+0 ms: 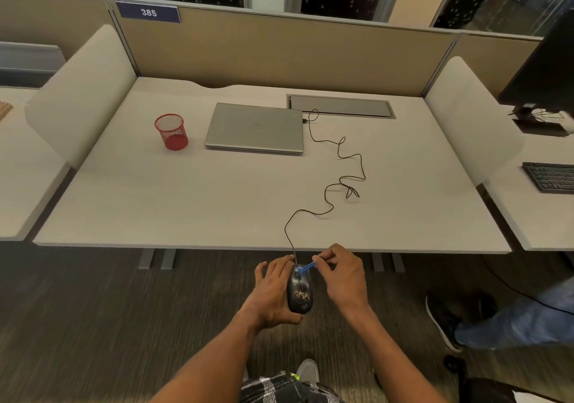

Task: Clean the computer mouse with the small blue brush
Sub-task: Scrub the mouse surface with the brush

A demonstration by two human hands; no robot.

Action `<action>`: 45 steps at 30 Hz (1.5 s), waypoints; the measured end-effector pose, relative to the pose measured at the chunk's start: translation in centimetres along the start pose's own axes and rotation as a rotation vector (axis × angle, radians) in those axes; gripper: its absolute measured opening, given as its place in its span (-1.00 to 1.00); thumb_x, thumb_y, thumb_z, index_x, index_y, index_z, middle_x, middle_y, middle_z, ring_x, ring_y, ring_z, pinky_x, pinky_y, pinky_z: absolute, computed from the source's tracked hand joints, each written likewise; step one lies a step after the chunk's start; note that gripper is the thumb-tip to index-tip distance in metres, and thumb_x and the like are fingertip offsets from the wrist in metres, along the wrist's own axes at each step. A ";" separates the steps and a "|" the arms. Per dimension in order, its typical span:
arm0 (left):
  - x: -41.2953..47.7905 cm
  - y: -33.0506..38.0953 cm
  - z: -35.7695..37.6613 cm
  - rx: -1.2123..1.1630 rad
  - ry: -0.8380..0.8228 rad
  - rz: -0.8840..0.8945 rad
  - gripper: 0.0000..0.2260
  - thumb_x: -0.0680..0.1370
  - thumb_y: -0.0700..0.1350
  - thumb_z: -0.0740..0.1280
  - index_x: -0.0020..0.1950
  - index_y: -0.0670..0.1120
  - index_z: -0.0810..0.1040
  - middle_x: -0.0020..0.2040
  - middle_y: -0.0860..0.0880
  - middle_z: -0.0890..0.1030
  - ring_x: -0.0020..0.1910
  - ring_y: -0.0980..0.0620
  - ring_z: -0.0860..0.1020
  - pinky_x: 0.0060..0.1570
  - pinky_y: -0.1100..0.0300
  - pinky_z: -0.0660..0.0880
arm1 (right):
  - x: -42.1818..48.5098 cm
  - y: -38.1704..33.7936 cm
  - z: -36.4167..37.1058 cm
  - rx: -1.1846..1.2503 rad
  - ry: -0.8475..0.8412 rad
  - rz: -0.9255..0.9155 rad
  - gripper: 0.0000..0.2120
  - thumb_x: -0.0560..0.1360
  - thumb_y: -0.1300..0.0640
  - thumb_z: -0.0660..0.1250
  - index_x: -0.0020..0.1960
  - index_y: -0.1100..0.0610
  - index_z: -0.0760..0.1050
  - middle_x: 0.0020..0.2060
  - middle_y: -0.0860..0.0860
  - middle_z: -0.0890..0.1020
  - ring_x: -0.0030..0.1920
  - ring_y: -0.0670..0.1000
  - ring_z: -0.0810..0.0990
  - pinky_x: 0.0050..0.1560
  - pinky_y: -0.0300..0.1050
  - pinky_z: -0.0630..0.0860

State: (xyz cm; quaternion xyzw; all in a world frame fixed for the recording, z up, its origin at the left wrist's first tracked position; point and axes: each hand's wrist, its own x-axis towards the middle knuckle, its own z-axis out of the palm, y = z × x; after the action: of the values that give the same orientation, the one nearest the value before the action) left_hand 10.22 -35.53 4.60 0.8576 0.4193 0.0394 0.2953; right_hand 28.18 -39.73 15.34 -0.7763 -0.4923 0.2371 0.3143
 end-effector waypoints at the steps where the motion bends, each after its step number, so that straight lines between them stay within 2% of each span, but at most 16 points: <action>1: 0.0 0.0 0.0 -0.003 0.002 -0.001 0.12 0.31 0.42 0.49 0.68 -0.01 0.05 0.66 0.03 0.11 0.65 0.02 0.03 0.63 -0.24 -0.14 | 0.2 0.2 0.0 0.007 0.023 0.014 -0.90 0.54 0.07 0.48 -0.09 0.02 0.57 -0.22 -0.11 0.65 -0.17 -0.13 0.64 -0.10 -0.09 0.68; 3: -0.1 0.0 0.0 -0.007 0.012 0.003 0.11 0.30 0.42 0.49 0.67 -0.01 0.06 0.65 0.04 0.13 0.65 0.03 0.04 0.63 -0.24 -0.13 | 0.5 0.7 -0.1 -0.081 0.087 -0.031 -0.88 0.54 0.05 0.47 -0.10 0.02 0.55 -0.23 -0.11 0.62 -0.15 -0.09 0.60 -0.10 -0.06 0.64; 5: -0.1 0.2 0.1 0.001 0.012 0.008 0.11 0.30 0.41 0.49 0.67 -0.01 0.07 0.65 0.04 0.13 0.65 0.02 0.05 0.63 -0.24 -0.13 | 0.3 0.6 0.0 -0.170 0.075 -0.098 -0.88 0.54 0.03 0.46 -0.08 0.01 0.54 -0.21 -0.11 0.59 -0.10 -0.07 0.54 -0.08 -0.12 0.56; 8: 0.0 0.4 0.1 0.010 -0.002 0.002 0.10 0.32 0.41 0.48 0.68 -0.01 0.06 0.66 0.03 0.11 0.66 0.02 0.01 0.63 -0.23 -0.15 | 0.1 0.0 0.3 -0.031 -0.021 -0.037 -0.89 0.54 0.03 0.47 -0.09 0.02 0.56 -0.20 -0.12 0.64 -0.14 -0.14 0.62 -0.12 -0.21 0.59; 10: 0.0 0.3 0.0 0.005 0.003 0.001 0.10 0.32 0.41 0.48 0.67 -0.01 0.06 0.66 0.03 0.11 0.66 0.02 0.01 0.63 -0.23 -0.15 | 0.2 -0.2 0.3 0.030 -0.001 0.023 -0.89 0.55 0.06 0.47 -0.09 0.03 0.57 -0.22 -0.11 0.66 -0.18 -0.15 0.65 -0.15 -0.18 0.64; 13: 0.0 0.3 -0.1 0.001 0.011 0.006 0.09 0.31 0.43 0.47 0.67 0.00 0.07 0.65 0.03 0.12 0.65 0.02 0.03 0.63 -0.25 -0.13 | 0.3 0.0 0.2 -0.015 0.069 0.003 -0.89 0.57 0.06 0.45 -0.08 0.04 0.55 -0.24 -0.10 0.65 -0.21 -0.15 0.65 -0.17 -0.16 0.65; 18: -0.3 0.4 0.0 0.007 -0.002 0.016 0.10 0.32 0.41 0.48 0.67 -0.02 0.06 0.65 0.03 0.13 0.66 0.01 0.02 0.63 -0.26 -0.17 | 0.4 -0.7 0.1 -0.103 -0.032 -0.054 -0.88 0.59 0.11 0.42 -0.08 0.06 0.50 -0.24 -0.07 0.62 -0.23 -0.13 0.63 -0.18 -0.21 0.63; 22: -0.1 0.6 0.1 0.000 0.013 0.020 0.11 0.32 0.41 0.48 0.68 -0.01 0.04 0.65 0.04 0.14 0.65 0.02 0.03 0.63 -0.25 -0.18 | 0.6 -1.5 0.3 -0.056 -0.014 -0.068 -0.89 0.61 0.13 0.39 -0.06 0.08 0.48 -0.23 -0.04 0.61 -0.22 -0.11 0.64 -0.20 -0.20 0.66; 27: 0.0 0.3 0.3 0.030 0.021 0.018 0.11 0.30 0.42 0.46 0.68 -0.03 0.06 0.65 0.02 0.13 0.66 0.01 0.02 0.63 -0.25 -0.19 | 0.8 -2.1 0.3 -0.153 -0.036 -0.057 -0.86 0.60 0.13 0.40 -0.10 0.09 0.49 -0.26 -0.04 0.59 -0.22 -0.08 0.61 -0.20 -0.15 0.65; 31: -0.1 0.5 0.4 0.019 0.023 0.028 0.12 0.30 0.41 0.47 0.68 -0.02 0.04 0.65 0.03 0.13 0.66 0.01 0.02 0.63 -0.25 -0.22 | 0.9 -2.8 0.4 -0.128 0.000 -0.061 -0.86 0.62 0.13 0.38 -0.09 0.09 0.47 -0.25 -0.01 0.60 -0.22 -0.07 0.63 -0.21 -0.13 0.66; 35: -0.2 0.4 0.4 0.045 0.014 0.019 0.12 0.31 0.43 0.46 0.68 -0.02 0.04 0.66 0.03 0.10 0.67 0.01 -0.02 0.62 -0.27 -0.22 | 1.0 -2.7 0.5 -0.189 -0.037 -0.021 -0.85 0.62 0.14 0.38 -0.11 0.10 0.48 -0.25 -0.03 0.56 -0.26 -0.09 0.53 -0.29 -0.25 0.53; 37: -0.3 0.3 0.4 0.071 -0.004 0.021 0.12 0.33 0.45 0.45 0.68 -0.03 0.01 0.67 0.02 0.08 0.68 0.00 -0.03 0.62 -0.27 -0.24 | 1.0 -2.9 0.3 -0.228 -0.074 -0.010 -0.87 0.61 0.13 0.39 -0.10 0.10 0.50 -0.22 -0.02 0.57 -0.24 -0.09 0.53 -0.26 -0.29 0.49; 41: -0.3 0.6 0.3 0.063 0.009 0.027 0.13 0.33 0.44 0.45 0.69 -0.02 0.01 0.67 0.03 0.10 0.67 0.00 0.00 0.62 -0.26 -0.25 | 1.0 -3.3 0.4 -0.165 -0.023 -0.027 -0.88 0.62 0.11 0.38 -0.07 0.10 0.50 -0.23 -0.01 0.60 -0.22 -0.08 0.62 -0.18 -0.13 0.66; 43: -0.2 0.9 0.2 0.060 0.025 0.030 0.12 0.33 0.43 0.45 0.69 -0.01 0.01 0.66 0.03 0.11 0.67 0.01 0.01 0.62 -0.25 -0.25 | 1.0 -3.2 0.6 -0.129 0.010 -0.026 -0.87 0.62 0.12 0.39 -0.08 0.09 0.49 -0.26 -0.02 0.60 -0.24 -0.08 0.64 -0.22 -0.08 0.67; 45: -0.3 1.0 0.0 0.063 0.024 0.025 0.10 0.33 0.43 0.44 0.68 -0.02 0.03 0.66 0.02 0.12 0.67 0.00 0.00 0.62 -0.25 -0.24 | 0.8 -2.8 0.7 -0.148 -0.007 -0.013 -0.85 0.62 0.14 0.39 -0.10 0.09 0.48 -0.27 -0.04 0.58 -0.26 -0.08 0.60 -0.25 -0.13 0.63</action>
State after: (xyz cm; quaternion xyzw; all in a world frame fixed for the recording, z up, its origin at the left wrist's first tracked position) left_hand 10.76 -36.22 5.17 0.8710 0.4132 0.0404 0.2627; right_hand 26.32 -37.90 16.86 -0.7934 -0.5146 0.2007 0.2556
